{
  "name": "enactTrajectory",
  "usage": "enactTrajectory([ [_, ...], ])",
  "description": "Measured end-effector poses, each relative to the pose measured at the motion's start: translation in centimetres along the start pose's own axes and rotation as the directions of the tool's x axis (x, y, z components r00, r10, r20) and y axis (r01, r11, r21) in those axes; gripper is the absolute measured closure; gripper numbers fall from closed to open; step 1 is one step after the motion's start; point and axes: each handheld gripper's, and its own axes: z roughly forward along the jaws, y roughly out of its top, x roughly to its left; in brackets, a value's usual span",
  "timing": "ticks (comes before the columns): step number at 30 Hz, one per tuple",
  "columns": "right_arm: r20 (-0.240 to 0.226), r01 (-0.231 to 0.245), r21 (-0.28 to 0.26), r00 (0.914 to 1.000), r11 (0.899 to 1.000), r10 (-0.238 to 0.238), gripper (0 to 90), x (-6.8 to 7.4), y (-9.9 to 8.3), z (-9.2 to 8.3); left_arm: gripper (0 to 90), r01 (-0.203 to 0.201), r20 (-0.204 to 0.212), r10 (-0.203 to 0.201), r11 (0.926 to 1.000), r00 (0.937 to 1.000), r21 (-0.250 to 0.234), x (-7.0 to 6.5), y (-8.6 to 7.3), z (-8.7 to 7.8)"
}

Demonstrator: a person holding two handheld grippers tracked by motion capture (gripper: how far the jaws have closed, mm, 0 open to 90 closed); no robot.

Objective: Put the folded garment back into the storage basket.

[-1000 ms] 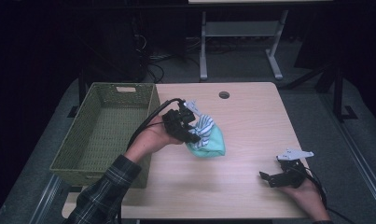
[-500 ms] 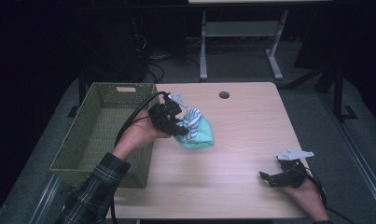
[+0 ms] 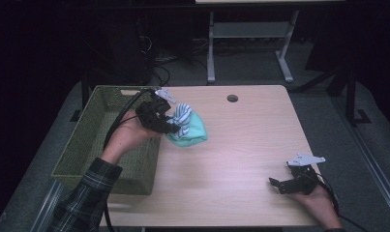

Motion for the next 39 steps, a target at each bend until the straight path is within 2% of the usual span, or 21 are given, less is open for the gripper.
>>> enactTrajectory([
  [5, 0.0, -0.001, 0.0, 1.0, 1.0, 0.001, 2.2, 0.0, 0.0, 0.0, 65.5, 0.032, -0.027, -0.032, 0.9995, 0.9991, -0.002, 0.8, -0.7, -0.8],
  [7, 0.0, -0.001, 0.0, 1.0, 1.0, 0.001, 2.2, 0.0, 0.0, 0.0, 65.5, 0.057, -0.046, -0.057, 0.9983, 0.9973, 0.0, 1.5, -1.3, -1.3],
  [10, 0.0, -0.001, 0.0, 1.0, 1.0, 0.001, 2.2, 0.0, 0.0, 0.0, 65.5, 0.071, -0.06, -0.071, 0.9975, 0.9957, -0.001, 1.9, -1.7, -1.7],
  [13, 0.0, 0.0, 0.0, 1.0, 1.0, 0.0, 2.2, 0.0, 0.0, 0.0, 65.5, 0.1, -0.079, -0.101, 0.9949, 0.9918, -0.007, 2.6, -2.5, -2.5],
  [15, 0.001, 0.0, 0.0, 1.0, 1.0, 0.0, 2.2, 0.0, 0.0, 0.0, 65.5, 0.102, -0.082, -0.103, 0.9947, 0.9913, -0.007, 2.8, -2.6, -2.6],
  [20, 0.0, -0.001, 0.0, 1.0, 1.0, 0.001, 2.2, 0.0, 0.0, 0.0, 65.4, 0.151, -0.122, -0.15, 0.9886, 0.981, -0.007, 3.9, -3.9, -3.6],
  [22, 0.0, -0.001, 0.0, 1.0, 1.0, 0.001, 2.2, 0.0, 0.0, 0.0, 65.4, 0.156, -0.126, -0.156, 0.9877, 0.9797, -0.007, 4.1, -4.1, -3.7],
  [23, 0.0, -0.001, 0.0, 1.0, 1.0, 0.001, 2.2, 0.0, 0.0, 0.0, 65.4, 0.174, -0.139, -0.173, 0.9848, 0.975, -0.012, 4.4, -4.6, -4.1],
  [24, 0.0, 0.0, 0.0, 1.0, 1.0, 0.0, 2.2, 0.0, 0.0, 0.0, 65.5, 0.177, -0.146, -0.177, 0.9841, 0.9733, -0.014, 4.6, -4.7, -4.2],
  [26, 0.0, 0.0, 0.0, 1.0, 1.0, 0.0, 2.2, 0.0, 0.0, 0.0, 65.4, 0.202, -0.163, -0.201, 0.9793, 0.9658, -0.015, 5.0, -5.3, -4.6],
  [27, 0.0, 0.0, 0.0, 1.0, 1.0, 0.0, 2.2, 0.0, 0.0, 0.0, 65.4, 0.202, -0.163, -0.201, 0.9793, 0.9658, -0.015, 5.0, -5.3, -4.6],
  [29, 0.0, -0.001, 0.0, 1.0, 1.0, 0.001, 2.2, 0.0, 0.0, 0.0, 65.4, 0.226, -0.179, -0.224, 0.9741, 0.958, -0.014, 5.4, -6.0, -4.9],
  [30, 0.001, 0.001, -0.001, 1.0, 1.0, -0.001, 2.2, 0.0, 0.0, 0.0, 65.4, 0.226, -0.179, -0.224, 0.9741, 0.958, -0.014, 5.4, -6.0, -4.9],
  [31, 0.002, 0.001, 0.0, 1.0, 1.0, -0.001, 2.2, 0.0, 0.0, 0.0, 65.4, 0.243, -0.187, -0.24, 0.97, 0.9525, -0.01, 5.8, -6.5, -5.0],
  [35, 0.003, 0.001, 0.0, 1.0, 1.0, -0.001, 2.2, 0.0, 0.0, 0.0, 65.4, 0.278, -0.205, -0.273, 0.9606, 0.9398, -0.007, 6.5, -7.8, -5.1],
  [36, 0.003, 0.001, 0.0, 1.0, 1.0, -0.001, 2.2, 0.0, 0.0, 0.0, 65.4, 0.278, -0.205, -0.273, 0.9606, 0.9398, -0.007, 6.5, -7.8, -5.1],
  [39, 0.003, 0.0, -0.002, 1.0, 1.0, 0.0, 2.2, 0.0, 0.0, 0.0, 65.4, 0.308, -0.217, -0.301, 0.9515, 0.9285, -0.004, 7.2, -9.0, -5.1],
])
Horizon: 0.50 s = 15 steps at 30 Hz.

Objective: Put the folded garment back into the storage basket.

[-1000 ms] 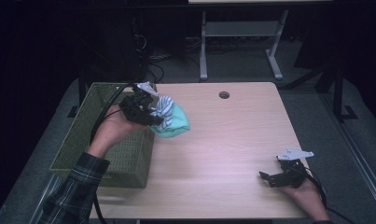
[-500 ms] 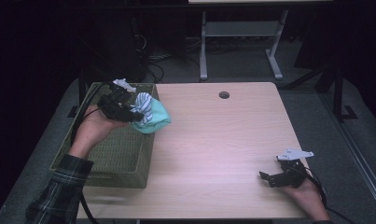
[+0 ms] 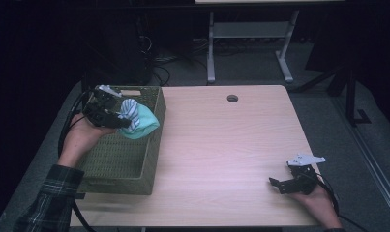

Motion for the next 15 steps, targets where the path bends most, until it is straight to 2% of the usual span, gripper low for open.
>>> enactTrajectory([
  [6, 0.0, -0.001, 0.001, 1.0, 1.0, 0.001, 2.2, 0.0, 0.0, 0.0, 65.4, 0.056, -0.02, -0.056, 0.9981, 0.9982, 0.027, 1.8, -2.0, 0.4],
  [15, 0.002, -0.002, 0.002, 1.0, 1.0, 0.002, 2.2, 0.0, 0.0, 0.0, 65.3, 0.092, -0.026, -0.091, 0.9941, 0.9955, 0.058, 3.0, -4.0, 1.9],
])
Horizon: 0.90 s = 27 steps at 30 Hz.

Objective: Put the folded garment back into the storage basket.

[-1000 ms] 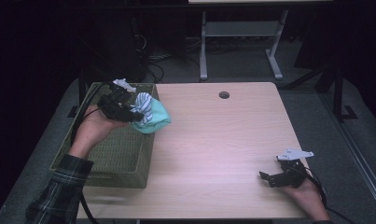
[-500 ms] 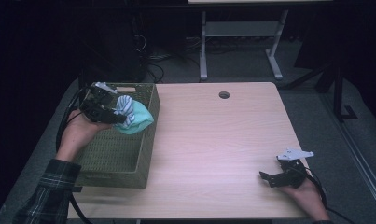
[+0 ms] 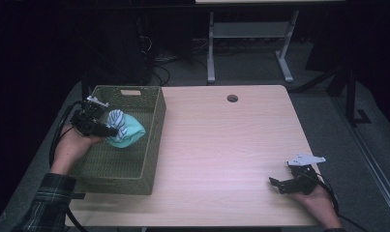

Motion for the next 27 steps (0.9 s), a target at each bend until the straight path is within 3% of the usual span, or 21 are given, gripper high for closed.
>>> enactTrajectory([
  [12, 0.002, -0.002, -0.001, 1.0, 1.0, 0.002, 2.2, 0.0, 0.0, 0.0, 65.2, 0.009, 0.034, -0.009, 0.9998, 0.9994, 0.02, 0.8, -1.6, 2.8],
  [27, 0.003, -0.004, -0.003, 1.0, 1.0, 0.004, 2.2, 0.0, 0.0, 0.0, 65.2, 0.016, 0.028, -0.017, 0.9986, 0.9995, 0.051, 0.9, -2.5, 5.9],
])
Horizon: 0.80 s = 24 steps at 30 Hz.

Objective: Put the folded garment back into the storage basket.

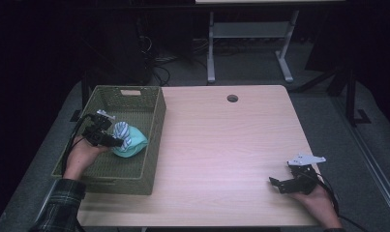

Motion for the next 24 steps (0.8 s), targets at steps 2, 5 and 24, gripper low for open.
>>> enactTrajectory([
  [2, 0.0, 0.0, 0.0, 1.0, 1.0, 0.0, 2.2, 0.0, 0.0, 0.0, 65.2, 0.003, 0.002, -0.003, 1.0, 1.0, -0.001, 0.1, -0.1, 0.4],
  [5, 0.0, 0.001, 0.0, 1.0, 1.0, -0.001, 2.2, 0.0, 0.0, 0.0, 65.2, -0.002, 0.001, 0.002, 1.0, 1.0, 0.005, 0.1, -0.3, 0.9],
  [24, 0.0, 0.0, 0.0, 1.0, 1.0, 0.0, 2.2, 0.0, 0.0, 0.0, 54.7, -0.039, -0.001, 0.039, 0.9985, 0.9992, 0.038, -0.1, -0.9, 3.1],
])
